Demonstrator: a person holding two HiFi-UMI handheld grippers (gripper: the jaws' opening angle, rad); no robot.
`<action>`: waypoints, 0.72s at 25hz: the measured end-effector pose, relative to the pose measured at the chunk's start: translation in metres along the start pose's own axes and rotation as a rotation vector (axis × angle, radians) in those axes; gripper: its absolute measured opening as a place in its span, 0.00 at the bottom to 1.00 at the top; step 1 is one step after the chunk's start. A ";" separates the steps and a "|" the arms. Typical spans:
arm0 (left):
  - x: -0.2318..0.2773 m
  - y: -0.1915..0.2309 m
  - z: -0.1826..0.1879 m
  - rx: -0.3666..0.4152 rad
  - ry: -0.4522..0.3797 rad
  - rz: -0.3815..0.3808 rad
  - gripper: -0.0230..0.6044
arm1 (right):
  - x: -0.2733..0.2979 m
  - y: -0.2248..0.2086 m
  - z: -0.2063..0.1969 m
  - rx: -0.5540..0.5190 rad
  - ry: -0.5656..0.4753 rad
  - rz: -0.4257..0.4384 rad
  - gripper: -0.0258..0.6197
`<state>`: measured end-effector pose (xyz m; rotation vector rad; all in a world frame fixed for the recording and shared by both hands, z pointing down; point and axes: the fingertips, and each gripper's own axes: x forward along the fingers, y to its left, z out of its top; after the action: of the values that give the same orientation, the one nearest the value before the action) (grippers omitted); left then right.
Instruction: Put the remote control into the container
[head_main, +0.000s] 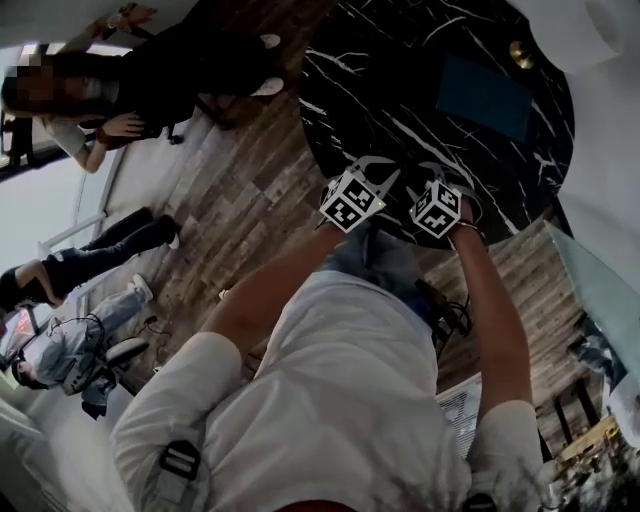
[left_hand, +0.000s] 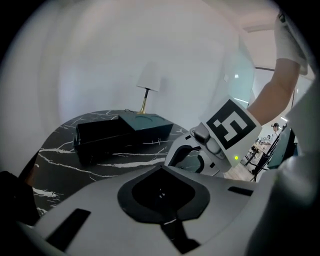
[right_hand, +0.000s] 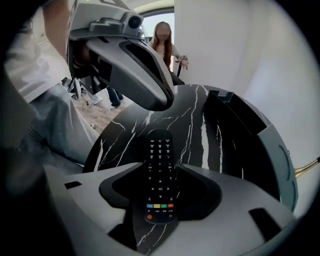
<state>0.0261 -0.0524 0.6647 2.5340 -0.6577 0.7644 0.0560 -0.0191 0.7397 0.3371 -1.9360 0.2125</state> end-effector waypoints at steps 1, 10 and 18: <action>0.004 0.001 -0.005 0.000 0.010 0.000 0.05 | 0.004 0.000 -0.001 -0.006 0.008 0.001 0.34; 0.007 -0.002 -0.018 -0.010 0.029 -0.006 0.05 | 0.013 0.006 -0.001 -0.033 -0.007 -0.004 0.34; -0.002 -0.006 -0.010 -0.002 0.013 0.000 0.05 | 0.000 0.004 -0.001 -0.032 -0.016 -0.023 0.34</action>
<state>0.0241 -0.0416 0.6701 2.5251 -0.6536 0.7785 0.0555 -0.0150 0.7403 0.3401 -1.9484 0.1642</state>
